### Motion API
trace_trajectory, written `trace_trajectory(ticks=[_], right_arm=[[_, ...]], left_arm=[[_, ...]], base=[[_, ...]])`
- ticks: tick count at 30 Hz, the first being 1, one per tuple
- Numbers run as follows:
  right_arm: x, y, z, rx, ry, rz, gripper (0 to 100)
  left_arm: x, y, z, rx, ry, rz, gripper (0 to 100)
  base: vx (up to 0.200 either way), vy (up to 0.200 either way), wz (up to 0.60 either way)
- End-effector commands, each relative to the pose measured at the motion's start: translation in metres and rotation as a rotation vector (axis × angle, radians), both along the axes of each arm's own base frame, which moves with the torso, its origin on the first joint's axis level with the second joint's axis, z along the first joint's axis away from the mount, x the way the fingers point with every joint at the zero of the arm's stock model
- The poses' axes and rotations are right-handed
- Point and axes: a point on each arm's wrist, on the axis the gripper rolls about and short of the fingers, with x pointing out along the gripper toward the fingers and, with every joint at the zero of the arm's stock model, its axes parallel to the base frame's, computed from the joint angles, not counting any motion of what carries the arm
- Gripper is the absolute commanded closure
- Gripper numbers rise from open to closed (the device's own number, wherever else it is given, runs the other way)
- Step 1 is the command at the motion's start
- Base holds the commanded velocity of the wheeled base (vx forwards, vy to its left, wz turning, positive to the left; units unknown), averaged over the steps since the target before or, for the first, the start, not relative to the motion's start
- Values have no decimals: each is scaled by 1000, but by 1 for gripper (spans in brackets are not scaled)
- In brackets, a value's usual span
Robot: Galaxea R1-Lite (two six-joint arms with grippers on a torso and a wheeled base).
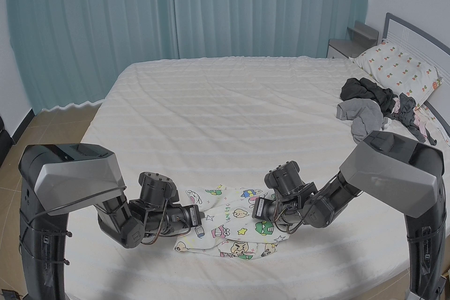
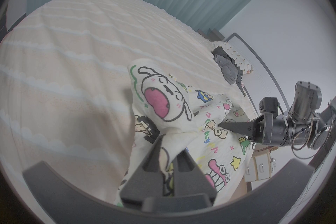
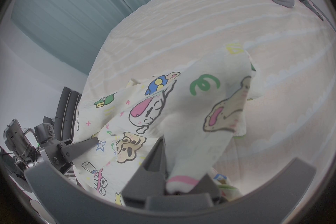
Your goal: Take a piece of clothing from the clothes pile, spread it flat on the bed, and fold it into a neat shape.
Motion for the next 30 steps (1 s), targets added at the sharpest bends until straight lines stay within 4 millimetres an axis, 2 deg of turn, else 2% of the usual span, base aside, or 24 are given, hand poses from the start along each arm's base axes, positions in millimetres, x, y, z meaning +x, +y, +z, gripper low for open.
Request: trace_trajectory(ticks=[1, 10, 17, 30], right_arm=[[-3, -2, 19, 22, -31, -1, 100], [-5, -5, 26, 27, -41, -3, 100], [-11, -10, 40, 38, -56, -6, 100], [-22, -30, 58, 33, -64, -28, 100]], left_arm=[[-4, -3, 20, -18, -30, -3, 100], [-12, -10, 28, -33, -22, -20, 100], [-22, -18, 41, -56, -34, -43, 100], [-30, -32, 48, -87, -32, -70, 100]], base=[[0, -200, 0], [0, -200, 0], [0, -200, 0], [0, -200, 0]])
